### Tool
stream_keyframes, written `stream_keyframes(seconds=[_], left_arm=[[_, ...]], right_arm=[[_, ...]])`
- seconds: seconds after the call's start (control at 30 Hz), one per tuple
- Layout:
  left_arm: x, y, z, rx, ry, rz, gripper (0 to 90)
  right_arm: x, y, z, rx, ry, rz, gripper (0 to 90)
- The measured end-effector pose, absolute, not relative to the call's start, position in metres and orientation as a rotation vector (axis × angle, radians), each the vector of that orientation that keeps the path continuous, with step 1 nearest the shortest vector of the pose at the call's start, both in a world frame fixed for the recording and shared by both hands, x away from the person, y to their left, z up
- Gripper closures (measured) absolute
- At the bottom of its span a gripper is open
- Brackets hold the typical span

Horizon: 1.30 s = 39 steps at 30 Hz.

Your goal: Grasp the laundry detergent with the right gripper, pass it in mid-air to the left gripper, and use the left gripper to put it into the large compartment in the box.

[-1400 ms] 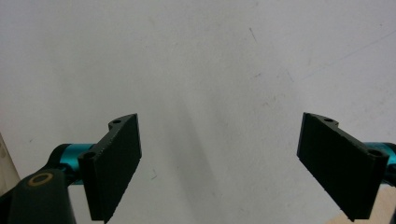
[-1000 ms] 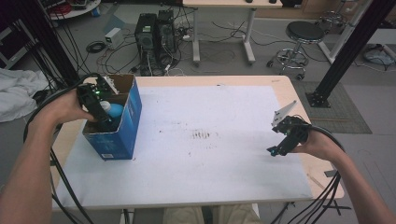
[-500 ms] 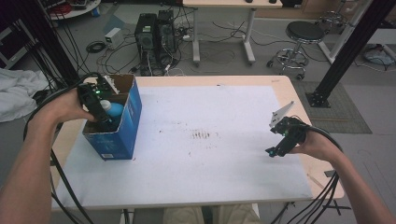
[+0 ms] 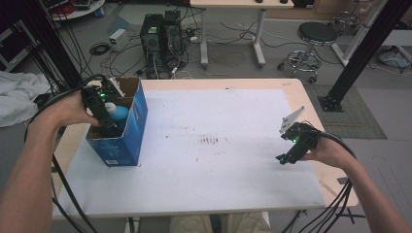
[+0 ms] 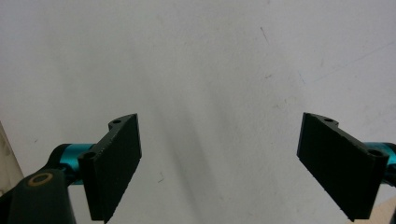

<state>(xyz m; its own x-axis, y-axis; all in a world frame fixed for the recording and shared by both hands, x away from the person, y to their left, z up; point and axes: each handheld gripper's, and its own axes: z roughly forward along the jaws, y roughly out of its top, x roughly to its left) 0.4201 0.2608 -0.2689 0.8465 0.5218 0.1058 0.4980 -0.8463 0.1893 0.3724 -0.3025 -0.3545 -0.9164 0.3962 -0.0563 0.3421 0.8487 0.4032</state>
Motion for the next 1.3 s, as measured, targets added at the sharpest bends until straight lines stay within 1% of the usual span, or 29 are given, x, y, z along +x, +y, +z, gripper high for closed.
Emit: stream_keyframes(seconds=[0.2, 0.57, 0.83, 1.0, 1.17, 1.3], left_arm=[[0.419, 0.260, -0.264, 2.867, 0.801, 0.256, 17.9], [0.418, 0.262, -0.251, 2.874, 0.813, 0.317, 16.3], [0.413, 0.261, -0.228, 2.881, 0.800, 0.359, 16.4], [0.409, 0.254, -0.208, 2.882, 0.767, 0.409, 16.3], [0.405, 0.243, -0.198, 2.884, 0.727, 0.451, 16.4], [0.399, 0.226, -0.187, 2.856, 0.650, 0.445, 16.3]], right_arm=[[0.372, -0.303, -0.355, 0.577, 2.888, 0.585, 13.0], [0.371, -0.302, -0.356, 0.573, 2.889, 0.581, 13.0], [0.371, -0.303, -0.356, 0.576, 2.888, 0.576, 13.0], [0.371, -0.302, -0.355, 0.574, 2.886, 0.577, 13.0], [0.370, -0.301, -0.355, 0.577, 2.885, 0.575, 13.0], [0.371, -0.300, -0.355, 0.576, 2.889, 0.567, 13.0]])
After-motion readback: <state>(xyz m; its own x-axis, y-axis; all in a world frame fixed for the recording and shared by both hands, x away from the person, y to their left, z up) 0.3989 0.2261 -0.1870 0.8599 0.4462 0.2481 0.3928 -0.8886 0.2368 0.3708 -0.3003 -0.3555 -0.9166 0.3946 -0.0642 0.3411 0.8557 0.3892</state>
